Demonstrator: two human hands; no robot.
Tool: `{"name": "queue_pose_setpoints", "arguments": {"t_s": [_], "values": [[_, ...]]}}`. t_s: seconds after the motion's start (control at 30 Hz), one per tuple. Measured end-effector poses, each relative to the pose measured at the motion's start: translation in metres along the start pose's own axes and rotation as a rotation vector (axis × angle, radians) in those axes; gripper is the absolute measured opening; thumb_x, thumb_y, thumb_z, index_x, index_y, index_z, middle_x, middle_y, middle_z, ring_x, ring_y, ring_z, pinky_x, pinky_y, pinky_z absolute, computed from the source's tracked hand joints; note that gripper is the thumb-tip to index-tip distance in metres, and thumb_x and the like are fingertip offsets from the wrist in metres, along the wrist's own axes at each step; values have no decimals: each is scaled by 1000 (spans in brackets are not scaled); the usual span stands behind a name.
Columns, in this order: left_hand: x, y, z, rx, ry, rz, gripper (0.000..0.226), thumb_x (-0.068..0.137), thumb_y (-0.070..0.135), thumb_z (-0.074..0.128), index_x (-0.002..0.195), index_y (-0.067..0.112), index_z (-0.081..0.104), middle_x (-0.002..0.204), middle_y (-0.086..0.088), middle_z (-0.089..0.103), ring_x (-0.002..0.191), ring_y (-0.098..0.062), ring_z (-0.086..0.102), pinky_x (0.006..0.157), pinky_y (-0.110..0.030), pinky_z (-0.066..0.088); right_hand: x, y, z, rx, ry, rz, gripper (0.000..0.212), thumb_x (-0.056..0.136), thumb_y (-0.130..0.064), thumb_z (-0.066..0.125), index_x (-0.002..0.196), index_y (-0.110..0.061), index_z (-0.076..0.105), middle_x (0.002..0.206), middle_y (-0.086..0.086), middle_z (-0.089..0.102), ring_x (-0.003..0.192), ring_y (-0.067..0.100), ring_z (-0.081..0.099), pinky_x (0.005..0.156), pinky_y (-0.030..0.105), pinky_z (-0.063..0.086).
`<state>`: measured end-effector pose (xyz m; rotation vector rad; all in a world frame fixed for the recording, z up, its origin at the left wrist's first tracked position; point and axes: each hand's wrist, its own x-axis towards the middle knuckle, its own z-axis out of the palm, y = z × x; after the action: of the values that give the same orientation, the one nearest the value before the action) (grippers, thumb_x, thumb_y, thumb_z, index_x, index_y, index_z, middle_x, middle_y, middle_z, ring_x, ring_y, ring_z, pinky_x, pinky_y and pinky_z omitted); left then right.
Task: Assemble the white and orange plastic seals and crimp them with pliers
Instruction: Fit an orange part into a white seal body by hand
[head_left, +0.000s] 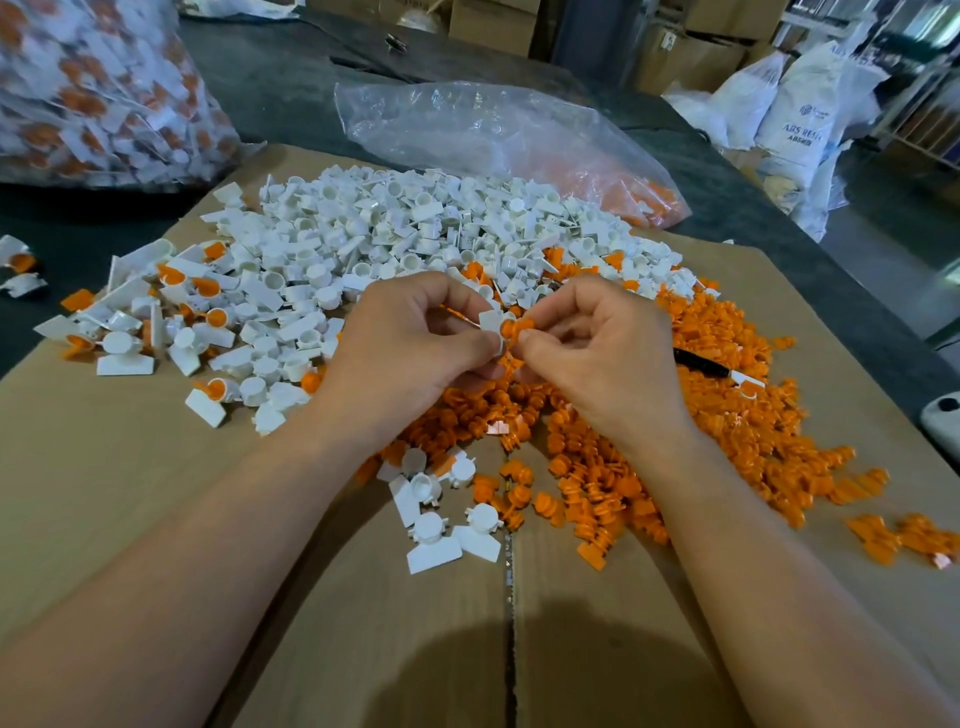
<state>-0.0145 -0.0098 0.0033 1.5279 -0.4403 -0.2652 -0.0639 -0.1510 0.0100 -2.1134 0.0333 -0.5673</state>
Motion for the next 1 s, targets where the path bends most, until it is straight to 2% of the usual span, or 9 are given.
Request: {"name": "queue_pose_setpoints", "arguments": {"t_s": [0.1, 0.2, 0.3, 0.37, 0.47, 0.6, 0.7, 0.8, 1.0], "values": [[-2, 0, 3, 70, -8, 40, 20, 77, -6, 68, 74, 12, 61, 53, -2, 65, 55, -17, 68, 59, -34, 59, 1, 2, 3, -77, 30, -7, 28, 71, -4, 67, 62, -28, 55, 58, 0, 63, 56, 15, 65, 51, 29, 53], [-4, 1, 4, 102, 6, 71, 20, 77, -6, 68, 72, 13, 61, 51, 1, 64, 51, -12, 65, 56, -30, 57, 1, 4, 4, -61, 23, -16, 26, 72, -4, 67, 64, -26, 56, 58, 1, 64, 56, 15, 65, 51, 28, 52], [-3, 1, 4, 96, 43, 71, 20, 77, -7, 68, 72, 12, 62, 54, -3, 64, 49, -12, 64, 51, -25, 55, 1, 5, 3, 3, -38, -43, 30, 76, -4, 67, 72, -31, 56, 56, -9, 65, 54, 7, 65, 53, 18, 51], [-2, 1, 3, 88, 67, 73, 22, 77, -7, 68, 70, 13, 63, 52, -1, 64, 48, -12, 64, 49, -22, 54, 0, 5, 2, 27, -87, -80, 32, 79, -5, 68, 80, -36, 57, 58, -18, 65, 57, 5, 66, 57, 19, 54], [-2, 2, 0, 51, 72, 56, 22, 77, -7, 67, 70, 13, 64, 53, -2, 66, 47, -13, 64, 51, -25, 55, -2, 6, 1, 62, -93, -135, 31, 79, -9, 69, 89, -36, 61, 63, -21, 64, 65, 2, 66, 65, 22, 56], [-2, 5, -2, -11, 72, 21, 20, 75, -9, 66, 69, 10, 64, 50, -4, 64, 45, -13, 63, 51, -29, 55, -1, 6, 1, 15, -22, -261, 34, 73, -16, 72, 103, -26, 61, 79, -19, 62, 69, 3, 61, 65, 17, 52], [-2, 7, -1, -45, 69, -1, 20, 74, -11, 65, 69, 7, 63, 46, -3, 62, 42, -11, 61, 47, -24, 53, -1, 8, 3, 5, 10, -316, 38, 71, -14, 73, 106, -21, 59, 77, -15, 60, 69, 7, 59, 65, 14, 49], [-2, 7, -1, -37, 52, 1, 20, 74, -12, 64, 67, 7, 63, 46, -3, 62, 42, -11, 60, 44, -20, 51, 0, 8, 3, -5, 25, -344, 36, 70, -15, 73, 104, -17, 61, 76, -8, 62, 68, 13, 61, 64, 17, 51], [-4, 8, -1, -48, 29, -4, 21, 75, -12, 63, 68, 7, 62, 47, -3, 63, 42, -11, 61, 43, -18, 49, 1, 9, 2, -20, 33, -344, 37, 69, -18, 73, 103, -14, 61, 78, -9, 63, 69, 3, 60, 64, 20, 51]]}}
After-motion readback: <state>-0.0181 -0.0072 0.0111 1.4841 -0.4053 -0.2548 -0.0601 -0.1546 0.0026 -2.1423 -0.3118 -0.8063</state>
